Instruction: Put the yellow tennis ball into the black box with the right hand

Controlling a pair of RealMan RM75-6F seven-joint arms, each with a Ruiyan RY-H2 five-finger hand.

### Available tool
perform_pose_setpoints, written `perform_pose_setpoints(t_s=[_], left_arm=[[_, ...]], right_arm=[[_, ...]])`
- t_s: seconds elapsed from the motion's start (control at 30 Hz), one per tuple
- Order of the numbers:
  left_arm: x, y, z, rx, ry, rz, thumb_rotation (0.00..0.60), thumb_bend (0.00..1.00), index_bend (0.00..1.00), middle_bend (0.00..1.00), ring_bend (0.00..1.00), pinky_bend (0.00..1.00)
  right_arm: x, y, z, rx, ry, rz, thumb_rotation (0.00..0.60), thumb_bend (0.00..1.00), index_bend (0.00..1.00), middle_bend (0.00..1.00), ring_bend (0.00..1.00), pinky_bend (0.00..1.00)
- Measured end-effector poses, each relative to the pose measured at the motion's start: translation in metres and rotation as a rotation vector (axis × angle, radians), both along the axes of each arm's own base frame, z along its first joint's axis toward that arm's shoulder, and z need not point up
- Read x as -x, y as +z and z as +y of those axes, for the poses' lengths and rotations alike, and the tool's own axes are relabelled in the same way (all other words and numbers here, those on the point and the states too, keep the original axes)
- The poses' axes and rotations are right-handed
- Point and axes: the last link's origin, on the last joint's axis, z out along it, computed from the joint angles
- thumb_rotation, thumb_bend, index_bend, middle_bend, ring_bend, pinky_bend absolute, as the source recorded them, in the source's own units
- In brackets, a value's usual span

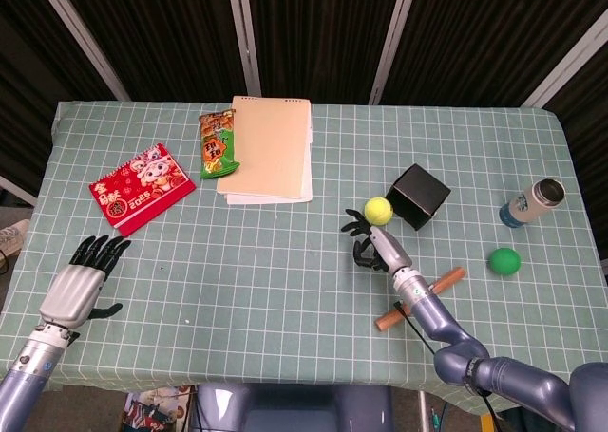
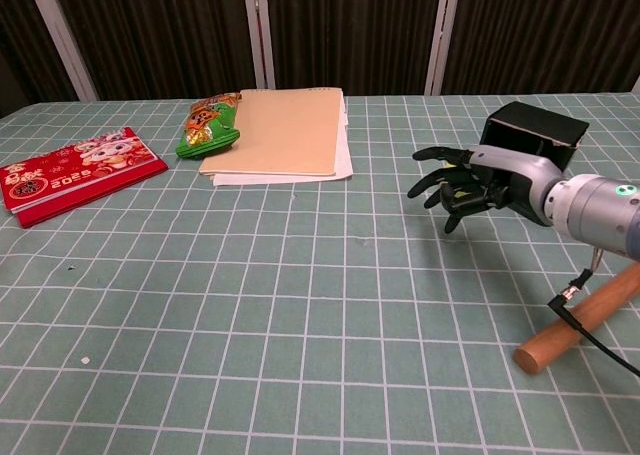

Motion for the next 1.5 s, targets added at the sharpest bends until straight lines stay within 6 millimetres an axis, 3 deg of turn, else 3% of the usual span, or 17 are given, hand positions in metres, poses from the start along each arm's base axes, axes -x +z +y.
perform_pose_setpoints(t_s=[0.53,0.73,1.2,1.5], left_arm=[[0.004,-0.004,0.009,0.008,0.034,0.008,0.6,0.05,0.0,0.05,0.0,0.0],[0.006,-0.004,0.01,0.008,0.041,0.008,0.6,0.05,0.0,0.05,0.0,0.0],[0.004,-0.005,0.01,0.01,0.039,0.01,0.6,0.05,0.0,0.06,0.0,0.0],[0.004,-0.007,0.01,0.013,0.04,0.013,0.6,0.05,0.0,0.06,0.0,0.0]], right_arm=[[-0.003,-0.009,-0.026,-0.044,-0.057,-0.047,0.6,0.81,0.0,0.1,0.12,0.36],[-0.002,-0.009,-0.033,-0.033,-0.068,-0.058,0.6,0.81,0.0,0.06,0.04,0.23],[0.013,0.005,-0.04,-0.008,-0.094,-0.046,0.6,0.81,0.0,0.05,0.03,0.05],[0.026,0.016,-0.044,0.028,-0.112,-0.032,0.6,0.81,0.0,0.05,0.01,0.0]])
